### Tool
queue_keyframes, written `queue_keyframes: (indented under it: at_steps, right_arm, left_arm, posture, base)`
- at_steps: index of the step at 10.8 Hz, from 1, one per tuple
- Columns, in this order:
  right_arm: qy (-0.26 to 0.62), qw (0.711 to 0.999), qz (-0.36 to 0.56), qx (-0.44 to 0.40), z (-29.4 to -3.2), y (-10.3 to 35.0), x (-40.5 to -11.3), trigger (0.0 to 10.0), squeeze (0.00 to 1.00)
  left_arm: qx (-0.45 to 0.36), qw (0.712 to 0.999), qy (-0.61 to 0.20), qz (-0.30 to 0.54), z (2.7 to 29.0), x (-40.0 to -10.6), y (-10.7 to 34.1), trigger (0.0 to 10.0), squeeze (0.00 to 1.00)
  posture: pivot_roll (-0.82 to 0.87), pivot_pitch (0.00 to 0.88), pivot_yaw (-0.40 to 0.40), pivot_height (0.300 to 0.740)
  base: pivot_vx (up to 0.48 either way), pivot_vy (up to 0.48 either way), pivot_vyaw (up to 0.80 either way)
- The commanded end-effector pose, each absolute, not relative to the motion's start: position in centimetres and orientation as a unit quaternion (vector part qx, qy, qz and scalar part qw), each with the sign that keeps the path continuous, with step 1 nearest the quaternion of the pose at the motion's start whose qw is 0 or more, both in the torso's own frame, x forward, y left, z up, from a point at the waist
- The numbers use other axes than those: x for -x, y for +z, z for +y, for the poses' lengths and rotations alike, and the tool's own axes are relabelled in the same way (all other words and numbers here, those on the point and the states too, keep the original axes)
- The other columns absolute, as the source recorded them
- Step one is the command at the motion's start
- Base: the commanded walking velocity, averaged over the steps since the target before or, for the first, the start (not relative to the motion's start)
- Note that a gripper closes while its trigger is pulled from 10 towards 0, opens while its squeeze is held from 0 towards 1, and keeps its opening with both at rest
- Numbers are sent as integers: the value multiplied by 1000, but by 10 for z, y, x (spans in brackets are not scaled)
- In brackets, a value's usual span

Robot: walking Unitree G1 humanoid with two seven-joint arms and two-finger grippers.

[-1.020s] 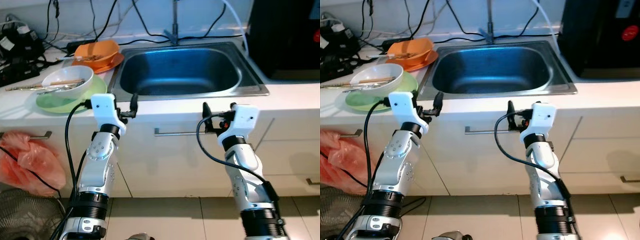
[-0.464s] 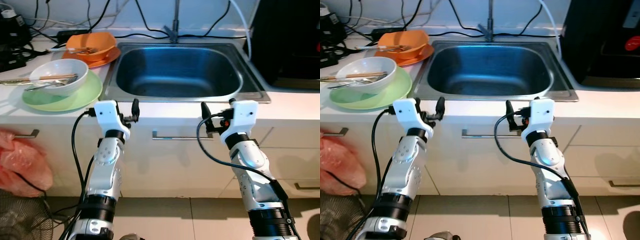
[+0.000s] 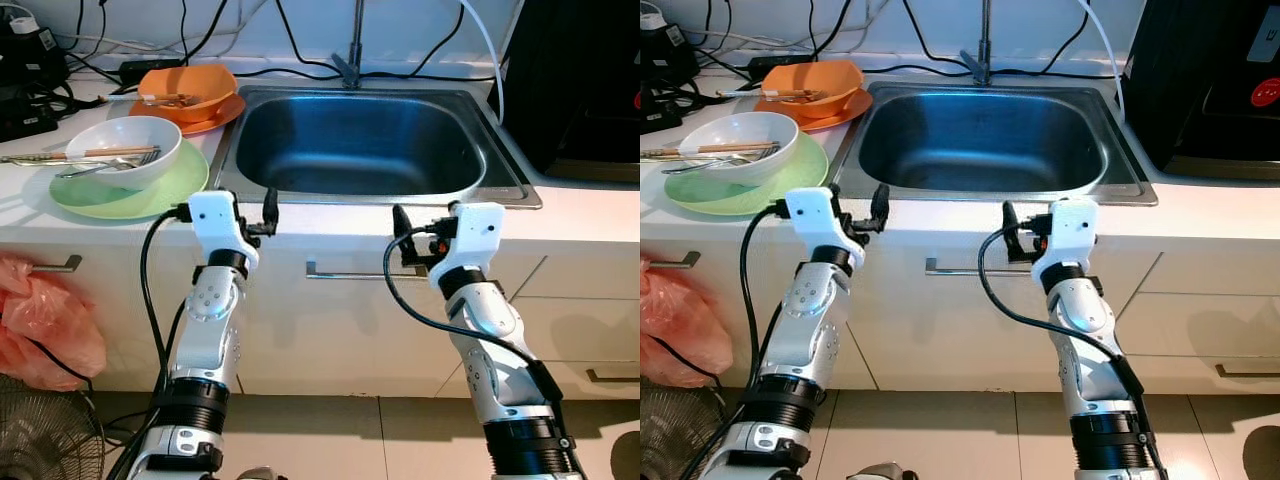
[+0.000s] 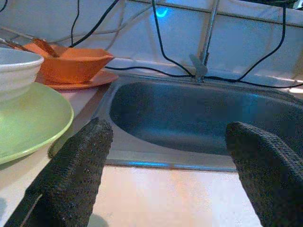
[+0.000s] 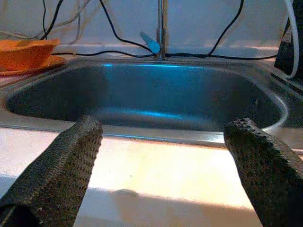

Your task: Kitchen organization

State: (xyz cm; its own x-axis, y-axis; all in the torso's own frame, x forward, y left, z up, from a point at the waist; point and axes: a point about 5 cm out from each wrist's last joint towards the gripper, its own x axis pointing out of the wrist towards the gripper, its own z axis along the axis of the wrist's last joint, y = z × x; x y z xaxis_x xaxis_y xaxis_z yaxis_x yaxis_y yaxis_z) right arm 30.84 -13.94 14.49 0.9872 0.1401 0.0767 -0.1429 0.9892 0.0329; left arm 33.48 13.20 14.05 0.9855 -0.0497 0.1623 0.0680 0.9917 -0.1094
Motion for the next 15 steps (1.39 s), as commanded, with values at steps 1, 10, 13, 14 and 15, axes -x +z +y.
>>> queue_keyframes:
  at_steps: [1,10,13,14,15]
  right_arm:
    - [65,996,-46,-28,-143,149,-313,10000,0]
    - [68,995,-62,-31,-138,152,-317,10000,0]
    - [72,995,-70,-22,-135,152,-313,10000,0]
    - [76,995,-68,-16,-135,152,-314,10000,0]
    - [76,995,-68,-16,-135,153,-314,10000,0]
  left_arm:
    - [50,996,-26,-63,133,-333,133,10000,0]
    - [61,995,-33,-71,125,-344,137,10000,0]
    - [47,995,-22,-85,128,-344,142,10000,0]
    - [49,995,-21,-87,128,-345,143,10000,0]
    - [49,995,-20,-88,128,-345,143,10000,0]
  posture:
    - [127,0,35,740]
    - [112,0,38,740]
    - [108,0,30,740]
    - [103,0,23,740]
    - [102,0,21,740]
  base:
    - [0,0,0]
    - [0,0,0]
    - [0,0,448]
    - [0,0,800]
    - [0,0,800]
